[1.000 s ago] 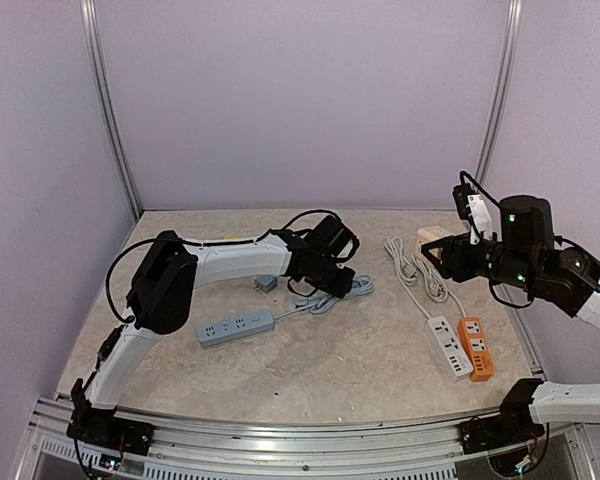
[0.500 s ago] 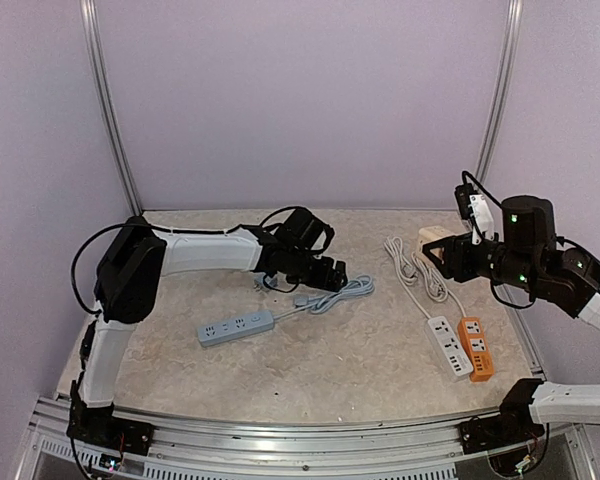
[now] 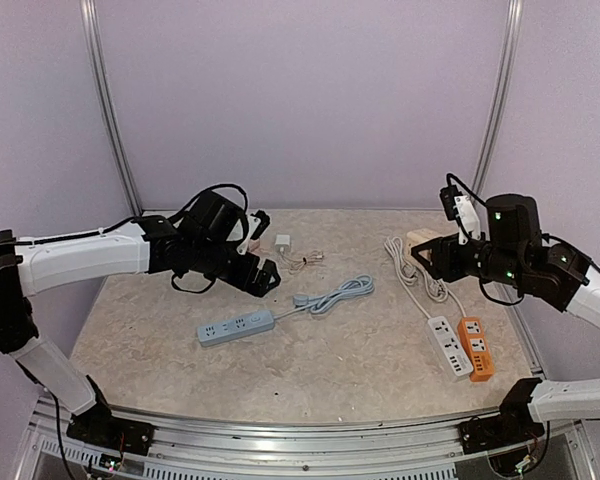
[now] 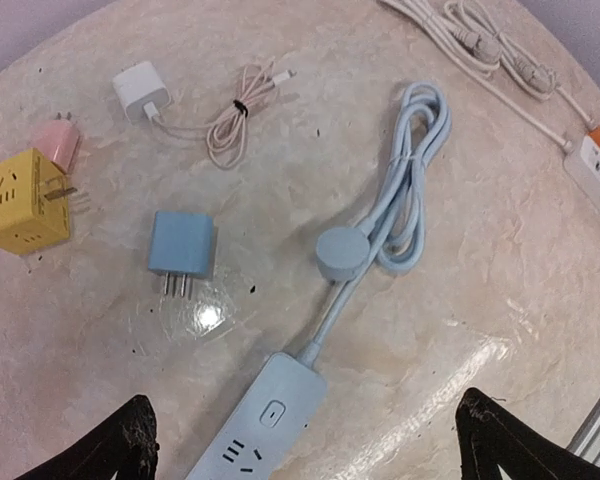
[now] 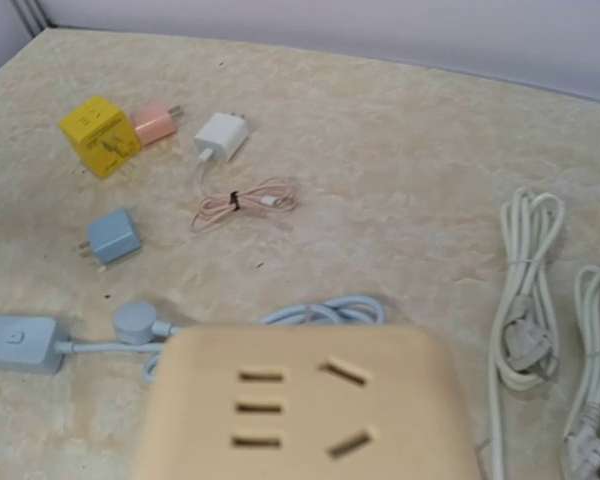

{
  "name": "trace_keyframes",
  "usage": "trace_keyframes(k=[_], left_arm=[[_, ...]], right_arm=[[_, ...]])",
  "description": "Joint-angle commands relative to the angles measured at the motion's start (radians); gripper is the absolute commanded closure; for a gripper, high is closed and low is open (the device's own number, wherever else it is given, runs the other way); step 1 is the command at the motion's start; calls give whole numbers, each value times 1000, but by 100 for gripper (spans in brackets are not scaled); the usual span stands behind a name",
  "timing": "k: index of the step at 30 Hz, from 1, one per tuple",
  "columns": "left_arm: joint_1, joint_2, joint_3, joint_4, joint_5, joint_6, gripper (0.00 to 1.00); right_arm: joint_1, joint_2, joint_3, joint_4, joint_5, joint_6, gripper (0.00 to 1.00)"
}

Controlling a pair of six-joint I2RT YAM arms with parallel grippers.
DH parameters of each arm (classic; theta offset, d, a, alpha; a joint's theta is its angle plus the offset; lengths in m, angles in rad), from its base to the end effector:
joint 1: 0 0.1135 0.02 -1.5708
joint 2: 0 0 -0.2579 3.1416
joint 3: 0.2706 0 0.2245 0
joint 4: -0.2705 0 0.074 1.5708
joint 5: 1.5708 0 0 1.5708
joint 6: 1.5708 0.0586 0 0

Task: Insert the plug
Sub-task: Move the socket to the center of the board.

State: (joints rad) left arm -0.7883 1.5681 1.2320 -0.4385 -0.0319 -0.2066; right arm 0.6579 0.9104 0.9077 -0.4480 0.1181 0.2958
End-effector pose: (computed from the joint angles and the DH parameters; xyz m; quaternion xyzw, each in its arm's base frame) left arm 0.2397 -0.2384 0.2640 0.2584 0.8847 -0.1721 0.3477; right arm 0.1603 0.1152 0.3190 -0.1214 0.8375 0.1990 0.4941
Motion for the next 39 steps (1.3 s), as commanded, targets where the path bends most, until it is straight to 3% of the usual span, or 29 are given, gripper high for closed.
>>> trace_keyframes(k=[1, 10, 21, 27, 32, 39], left_arm=[[9, -3, -93, -80, -7, 155, 1], [26, 216, -28, -217, -88, 352, 1], [56, 231, -41, -205, 81, 359, 4], [30, 281, -30, -217, 135, 341, 19], [18, 318, -24, -220, 120, 331, 24], [5, 353, 9, -226, 148, 303, 42]], right_arm=[[-10, 23, 7, 63, -34, -14, 100], [-10, -5, 2, 35, -20, -10, 100], [-9, -5, -5, 36, -22, -6, 100], [-10, 3, 11, 35, -24, -12, 100], [-10, -6, -1, 37, -23, -3, 100], [-10, -2, -2, 38, -21, -1, 100]])
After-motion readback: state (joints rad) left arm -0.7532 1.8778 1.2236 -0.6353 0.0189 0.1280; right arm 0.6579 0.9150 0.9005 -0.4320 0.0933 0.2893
